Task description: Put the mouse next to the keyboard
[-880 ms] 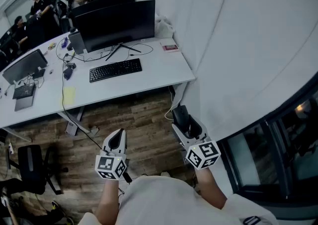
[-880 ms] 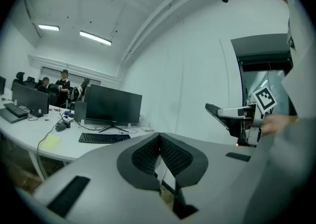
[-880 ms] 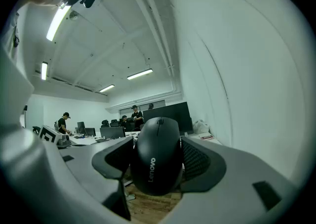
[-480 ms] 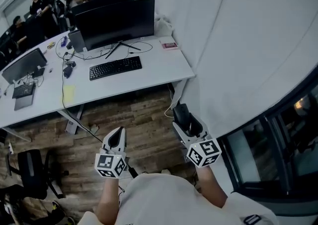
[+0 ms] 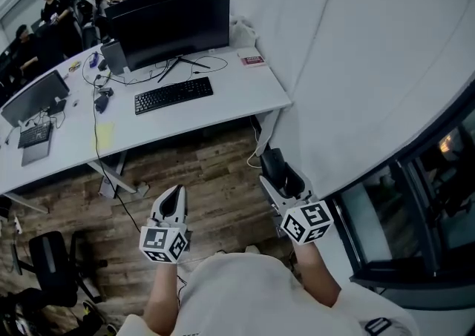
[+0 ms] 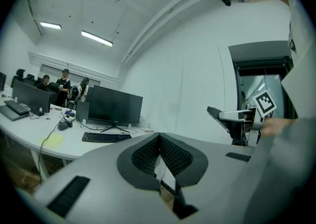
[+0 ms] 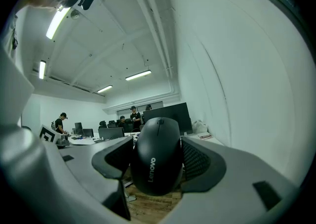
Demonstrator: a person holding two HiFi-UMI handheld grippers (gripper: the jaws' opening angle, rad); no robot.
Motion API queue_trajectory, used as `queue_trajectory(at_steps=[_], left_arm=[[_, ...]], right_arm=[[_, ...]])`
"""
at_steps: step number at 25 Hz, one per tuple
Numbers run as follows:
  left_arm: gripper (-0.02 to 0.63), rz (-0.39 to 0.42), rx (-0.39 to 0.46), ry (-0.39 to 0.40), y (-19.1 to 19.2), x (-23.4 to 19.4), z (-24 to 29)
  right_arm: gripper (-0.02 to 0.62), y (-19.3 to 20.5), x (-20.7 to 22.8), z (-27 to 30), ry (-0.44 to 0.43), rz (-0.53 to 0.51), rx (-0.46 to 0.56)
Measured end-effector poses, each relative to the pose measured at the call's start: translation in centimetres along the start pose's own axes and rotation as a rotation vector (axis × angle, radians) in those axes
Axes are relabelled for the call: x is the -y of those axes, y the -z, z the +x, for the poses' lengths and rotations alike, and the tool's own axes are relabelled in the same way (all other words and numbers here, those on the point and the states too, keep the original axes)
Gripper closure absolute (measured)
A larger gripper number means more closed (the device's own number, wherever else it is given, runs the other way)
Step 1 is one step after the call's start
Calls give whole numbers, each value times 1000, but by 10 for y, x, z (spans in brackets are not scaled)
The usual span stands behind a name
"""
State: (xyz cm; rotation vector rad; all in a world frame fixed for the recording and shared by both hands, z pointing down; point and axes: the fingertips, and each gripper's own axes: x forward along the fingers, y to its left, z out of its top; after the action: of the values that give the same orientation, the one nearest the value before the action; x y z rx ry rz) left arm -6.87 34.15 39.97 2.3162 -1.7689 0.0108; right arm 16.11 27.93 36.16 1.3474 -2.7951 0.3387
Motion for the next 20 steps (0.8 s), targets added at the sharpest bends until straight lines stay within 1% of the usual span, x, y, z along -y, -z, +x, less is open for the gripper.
queue_trajectory(at_steps=[10,15,20], left_arm=[[600,-6,-8,-5,6,-22,-20],[600,-15,-8,-14,4,-31,-26],[600,-7,4,-16,1,-37,-31]], right_arm=[[284,4,-21,2,18,-10,-12],[284,6,-32,5,12,-14,-17],[284,8,-39,10,6,-14,-16]])
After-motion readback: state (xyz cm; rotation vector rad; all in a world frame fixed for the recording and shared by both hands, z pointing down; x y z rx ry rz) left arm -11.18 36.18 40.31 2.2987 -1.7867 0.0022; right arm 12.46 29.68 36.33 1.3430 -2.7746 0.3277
